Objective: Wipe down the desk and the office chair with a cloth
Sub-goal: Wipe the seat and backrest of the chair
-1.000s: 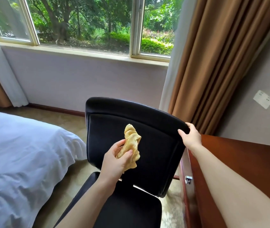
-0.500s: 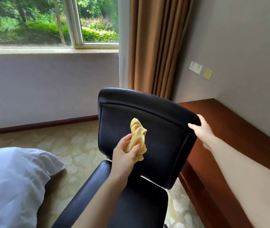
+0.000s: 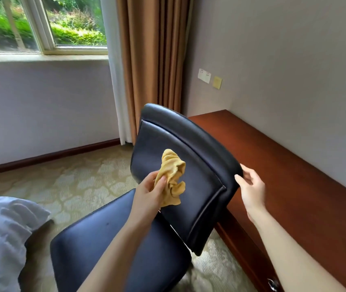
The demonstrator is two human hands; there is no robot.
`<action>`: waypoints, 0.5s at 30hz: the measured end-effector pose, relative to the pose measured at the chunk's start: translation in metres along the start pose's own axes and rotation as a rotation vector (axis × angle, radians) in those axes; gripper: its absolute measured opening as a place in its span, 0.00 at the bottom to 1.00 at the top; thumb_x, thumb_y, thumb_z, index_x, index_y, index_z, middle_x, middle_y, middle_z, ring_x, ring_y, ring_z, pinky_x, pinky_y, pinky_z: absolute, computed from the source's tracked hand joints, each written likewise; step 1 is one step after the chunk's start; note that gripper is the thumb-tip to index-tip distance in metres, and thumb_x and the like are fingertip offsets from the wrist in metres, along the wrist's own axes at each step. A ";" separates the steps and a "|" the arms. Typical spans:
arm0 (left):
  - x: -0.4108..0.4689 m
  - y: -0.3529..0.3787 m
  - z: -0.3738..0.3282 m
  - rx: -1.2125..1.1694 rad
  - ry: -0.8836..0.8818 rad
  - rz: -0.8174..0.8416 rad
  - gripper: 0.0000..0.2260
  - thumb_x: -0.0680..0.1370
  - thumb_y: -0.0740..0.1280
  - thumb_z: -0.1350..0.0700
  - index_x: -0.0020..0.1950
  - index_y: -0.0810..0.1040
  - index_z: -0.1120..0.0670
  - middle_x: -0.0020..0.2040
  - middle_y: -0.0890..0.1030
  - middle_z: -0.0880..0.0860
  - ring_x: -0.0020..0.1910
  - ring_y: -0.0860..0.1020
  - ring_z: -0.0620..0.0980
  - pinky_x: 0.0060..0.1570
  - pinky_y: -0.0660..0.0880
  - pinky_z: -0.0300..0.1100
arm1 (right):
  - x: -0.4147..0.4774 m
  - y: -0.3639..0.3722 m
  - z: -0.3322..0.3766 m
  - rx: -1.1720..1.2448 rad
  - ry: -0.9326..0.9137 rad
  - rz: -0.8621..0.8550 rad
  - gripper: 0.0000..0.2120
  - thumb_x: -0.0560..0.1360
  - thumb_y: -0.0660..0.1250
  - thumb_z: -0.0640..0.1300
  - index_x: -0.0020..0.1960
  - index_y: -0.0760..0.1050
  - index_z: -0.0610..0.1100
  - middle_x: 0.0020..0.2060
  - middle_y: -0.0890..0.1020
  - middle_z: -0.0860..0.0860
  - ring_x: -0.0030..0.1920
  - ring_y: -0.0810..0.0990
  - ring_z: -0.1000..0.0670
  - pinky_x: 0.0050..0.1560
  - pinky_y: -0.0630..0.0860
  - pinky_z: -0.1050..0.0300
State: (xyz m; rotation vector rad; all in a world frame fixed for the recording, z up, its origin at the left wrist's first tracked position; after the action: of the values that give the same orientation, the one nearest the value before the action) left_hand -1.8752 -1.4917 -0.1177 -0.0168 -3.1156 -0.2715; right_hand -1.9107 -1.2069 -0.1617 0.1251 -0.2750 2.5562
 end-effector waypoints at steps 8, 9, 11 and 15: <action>-0.046 0.072 -0.008 0.009 0.053 0.033 0.07 0.80 0.63 0.59 0.53 0.80 0.53 0.41 0.84 0.46 0.43 0.82 0.41 0.38 0.75 0.31 | -0.095 -0.038 0.005 0.226 -0.033 0.144 0.19 0.74 0.64 0.29 0.57 0.76 0.49 0.53 0.82 0.51 0.53 0.80 0.57 0.53 0.74 0.66; -0.054 0.084 -0.010 0.008 0.062 0.032 0.07 0.79 0.63 0.59 0.54 0.80 0.53 0.42 0.84 0.46 0.43 0.82 0.41 0.39 0.75 0.31 | -0.109 -0.044 0.003 0.231 -0.033 0.183 0.20 0.74 0.64 0.29 0.60 0.75 0.48 0.55 0.81 0.51 0.55 0.79 0.56 0.54 0.74 0.65; -0.069 0.104 -0.013 -0.013 0.081 0.027 0.07 0.79 0.63 0.60 0.54 0.80 0.54 0.42 0.84 0.46 0.43 0.81 0.40 0.39 0.75 0.31 | -0.138 -0.056 -0.003 0.242 -0.036 0.268 0.22 0.74 0.65 0.29 0.64 0.73 0.47 0.58 0.79 0.52 0.57 0.78 0.56 0.55 0.73 0.67; -0.089 0.127 -0.023 0.006 0.125 0.048 0.08 0.80 0.62 0.60 0.56 0.79 0.57 0.48 0.83 0.55 0.46 0.81 0.46 0.44 0.78 0.37 | -0.172 -0.073 -0.007 0.294 -0.034 0.462 0.17 0.75 0.67 0.37 0.62 0.75 0.50 0.56 0.81 0.53 0.57 0.79 0.53 0.53 0.74 0.66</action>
State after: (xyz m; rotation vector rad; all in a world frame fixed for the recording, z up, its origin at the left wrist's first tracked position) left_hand -1.7845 -1.3714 -0.0747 -0.0718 -2.9870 -0.2513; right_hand -1.7268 -1.2353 -0.1809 0.2393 0.0743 3.0442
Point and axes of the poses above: each hand's wrist, its own x-axis towards the middle knuckle, its own y-axis out of the palm, z = x × y, the point moved 5 cm from there along x, towards the middle knuckle
